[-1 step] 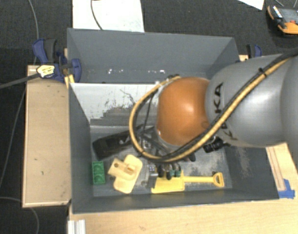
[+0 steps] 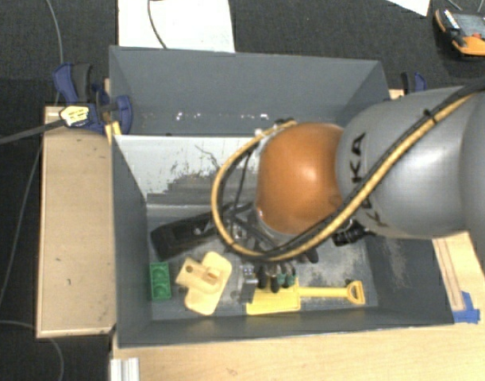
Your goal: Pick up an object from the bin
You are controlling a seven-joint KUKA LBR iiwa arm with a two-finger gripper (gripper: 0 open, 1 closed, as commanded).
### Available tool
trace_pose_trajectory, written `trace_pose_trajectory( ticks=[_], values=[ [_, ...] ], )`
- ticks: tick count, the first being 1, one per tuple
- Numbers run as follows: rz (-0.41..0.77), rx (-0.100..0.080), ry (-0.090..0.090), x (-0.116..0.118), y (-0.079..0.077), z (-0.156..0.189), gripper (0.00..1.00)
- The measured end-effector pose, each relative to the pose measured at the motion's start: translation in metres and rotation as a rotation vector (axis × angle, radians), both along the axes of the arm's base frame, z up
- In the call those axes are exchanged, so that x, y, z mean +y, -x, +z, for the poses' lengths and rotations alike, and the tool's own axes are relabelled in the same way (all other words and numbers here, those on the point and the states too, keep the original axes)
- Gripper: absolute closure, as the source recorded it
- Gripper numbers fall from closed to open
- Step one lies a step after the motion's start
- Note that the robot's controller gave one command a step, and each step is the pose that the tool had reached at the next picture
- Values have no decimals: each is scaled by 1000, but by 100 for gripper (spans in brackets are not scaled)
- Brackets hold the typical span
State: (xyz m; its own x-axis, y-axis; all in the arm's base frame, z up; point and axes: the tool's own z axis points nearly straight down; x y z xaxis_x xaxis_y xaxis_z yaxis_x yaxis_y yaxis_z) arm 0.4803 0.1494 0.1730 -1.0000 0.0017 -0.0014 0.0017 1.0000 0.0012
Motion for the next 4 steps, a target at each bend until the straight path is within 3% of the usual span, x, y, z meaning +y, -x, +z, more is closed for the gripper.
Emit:
trace_pose_trajectory(
  ticks=[1, 2, 3, 4],
  values=[
    [133, 0, 1, -108, -10, -103, 0],
    [304, -14, -5, -121, -58, -102, 0],
    [141, -4, -2, -106, -12, -101, 0],
    [290, -19, -6, -119, -56, -100, 0]
  ],
)
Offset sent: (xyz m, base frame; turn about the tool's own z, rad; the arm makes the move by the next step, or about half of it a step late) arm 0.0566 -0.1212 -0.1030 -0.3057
